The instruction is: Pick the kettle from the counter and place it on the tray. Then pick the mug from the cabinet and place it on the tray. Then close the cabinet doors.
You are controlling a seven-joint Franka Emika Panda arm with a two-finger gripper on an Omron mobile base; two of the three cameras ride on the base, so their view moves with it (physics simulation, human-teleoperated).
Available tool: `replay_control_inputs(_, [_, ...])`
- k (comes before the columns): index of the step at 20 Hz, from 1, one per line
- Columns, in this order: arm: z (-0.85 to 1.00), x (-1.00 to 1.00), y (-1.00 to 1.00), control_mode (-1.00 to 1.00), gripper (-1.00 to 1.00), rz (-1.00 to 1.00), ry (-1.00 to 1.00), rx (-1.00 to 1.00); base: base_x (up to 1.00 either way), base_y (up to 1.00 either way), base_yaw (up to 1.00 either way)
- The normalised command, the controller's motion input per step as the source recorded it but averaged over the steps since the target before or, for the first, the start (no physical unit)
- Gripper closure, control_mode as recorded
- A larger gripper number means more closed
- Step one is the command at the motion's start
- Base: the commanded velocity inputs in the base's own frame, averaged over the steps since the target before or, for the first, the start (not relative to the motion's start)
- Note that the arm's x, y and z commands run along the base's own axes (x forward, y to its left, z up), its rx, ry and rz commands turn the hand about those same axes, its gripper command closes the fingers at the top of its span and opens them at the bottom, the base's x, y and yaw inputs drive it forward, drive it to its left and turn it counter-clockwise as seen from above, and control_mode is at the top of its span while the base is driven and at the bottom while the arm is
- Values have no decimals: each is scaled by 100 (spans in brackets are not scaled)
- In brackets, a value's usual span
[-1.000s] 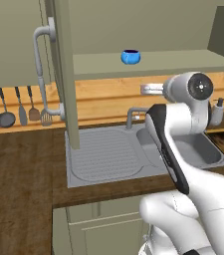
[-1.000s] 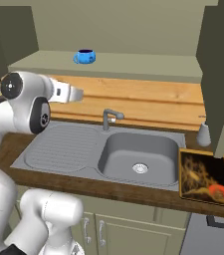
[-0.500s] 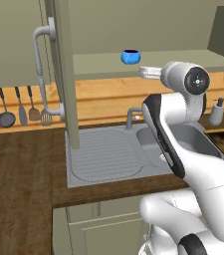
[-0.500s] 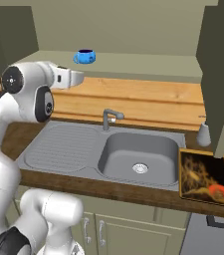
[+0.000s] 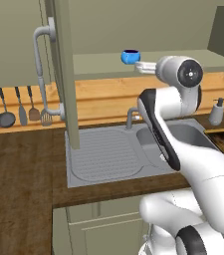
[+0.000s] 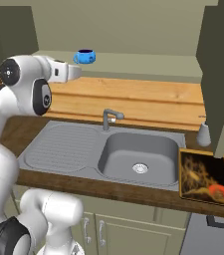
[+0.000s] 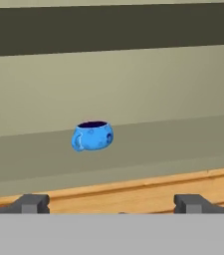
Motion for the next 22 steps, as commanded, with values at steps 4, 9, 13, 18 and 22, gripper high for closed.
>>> replay_control_inputs(4, [8,23,4,-100,-100,-1,0,0,0,0,0])
replay_control_inputs(9, [8,27,0,-100,-100,0,0,0,0,0,0])
replay_control_inputs(13, [9,29,5,-100,-100,-5,0,0,0,0,0])
replay_control_inputs(18, [4,39,33,-100,-100,-12,0,0,0,0,0])
replay_control_inputs(22, [0,43,22,-100,-100,-7,2,0,0,0,0])
